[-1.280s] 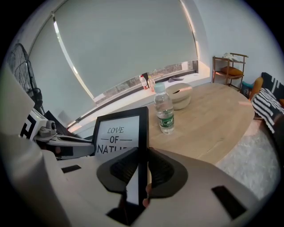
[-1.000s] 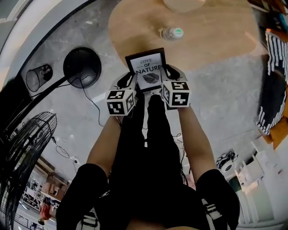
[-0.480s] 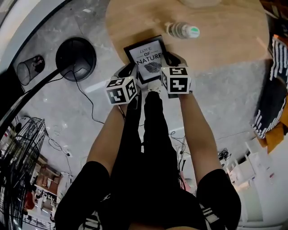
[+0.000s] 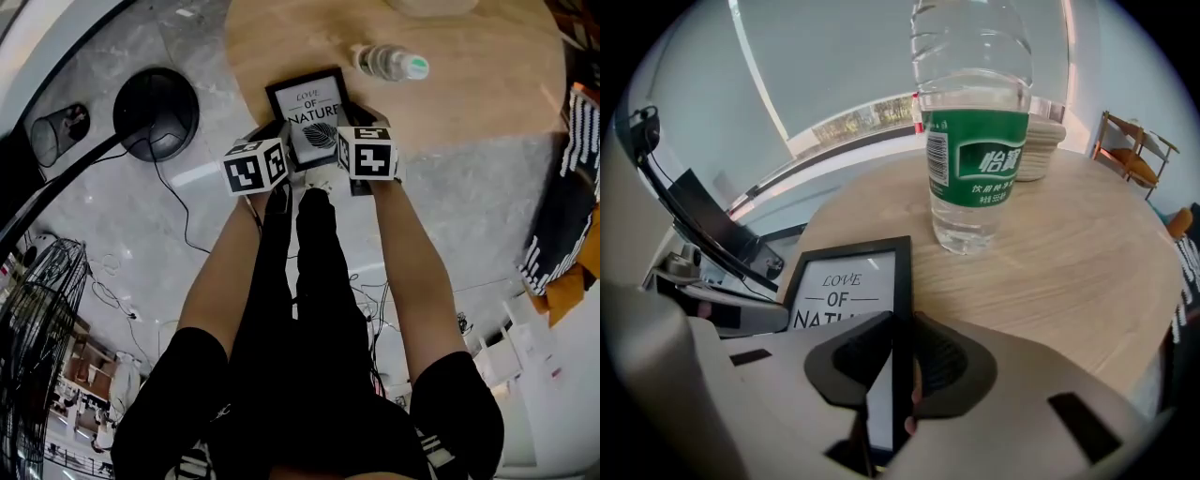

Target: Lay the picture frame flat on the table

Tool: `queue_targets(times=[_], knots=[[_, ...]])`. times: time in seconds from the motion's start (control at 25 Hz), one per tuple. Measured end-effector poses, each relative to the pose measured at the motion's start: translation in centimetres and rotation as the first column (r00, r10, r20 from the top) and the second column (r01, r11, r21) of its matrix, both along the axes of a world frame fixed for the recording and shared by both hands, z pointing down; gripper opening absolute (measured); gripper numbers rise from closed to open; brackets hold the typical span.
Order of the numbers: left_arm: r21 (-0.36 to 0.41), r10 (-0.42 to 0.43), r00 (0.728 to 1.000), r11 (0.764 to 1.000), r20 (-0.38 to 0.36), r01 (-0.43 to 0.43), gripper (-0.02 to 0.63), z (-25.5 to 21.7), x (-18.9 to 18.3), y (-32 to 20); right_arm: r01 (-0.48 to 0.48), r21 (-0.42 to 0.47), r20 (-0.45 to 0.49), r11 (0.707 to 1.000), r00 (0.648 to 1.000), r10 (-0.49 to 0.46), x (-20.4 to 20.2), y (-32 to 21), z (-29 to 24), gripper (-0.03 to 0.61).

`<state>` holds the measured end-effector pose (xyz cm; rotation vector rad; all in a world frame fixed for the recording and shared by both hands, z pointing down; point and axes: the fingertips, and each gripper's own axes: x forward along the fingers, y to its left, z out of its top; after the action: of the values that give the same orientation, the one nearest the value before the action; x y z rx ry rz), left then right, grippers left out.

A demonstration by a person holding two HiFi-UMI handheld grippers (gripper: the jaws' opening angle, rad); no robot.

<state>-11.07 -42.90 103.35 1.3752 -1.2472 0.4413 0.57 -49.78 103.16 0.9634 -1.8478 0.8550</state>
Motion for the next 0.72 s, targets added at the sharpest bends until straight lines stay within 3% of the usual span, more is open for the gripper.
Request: queue_targets(times=[0.08,0.2,0.4,0.52,0.72], knots=[[0.010,0.027,0.997,1.000,0.078,-0.028,0.111,-0.6,-0.5,0.2,-0.014,0.017,0.012,1.000,1.000,0.013,0.0,0.0,-0.6,0.095],[0.053,0.060,0.966,0.996,0.252,-0.076,0.109,-3.2,-1.7,0.1,-0.044,0.092,0.032,0.995,0.999,0.041,0.3,0.2,-3.4,0.118],[0.208,0.042,0.941,0.971,0.336,-0.118,0.104,-13.6,-2.2,-0.6,-0.081,0.181,0.127,0.980,0.990,0.058,-0.3,1.5,-13.3,0.112],[0.332,0.019,0.924,0.930,0.381,-0.156,0.094,-22.5,-2.5,-1.1,-0.104,0.268,0.188,0.958,0.981,0.054,-0.8,2.1,-21.7,0.101],[0.500,-0.034,0.914,0.845,0.404,-0.189,0.076,-37.1,-1.8,-1.0,-0.156,0.419,0.272,0.895,0.962,0.040,0.4,3.1,-35.8,0.036]])
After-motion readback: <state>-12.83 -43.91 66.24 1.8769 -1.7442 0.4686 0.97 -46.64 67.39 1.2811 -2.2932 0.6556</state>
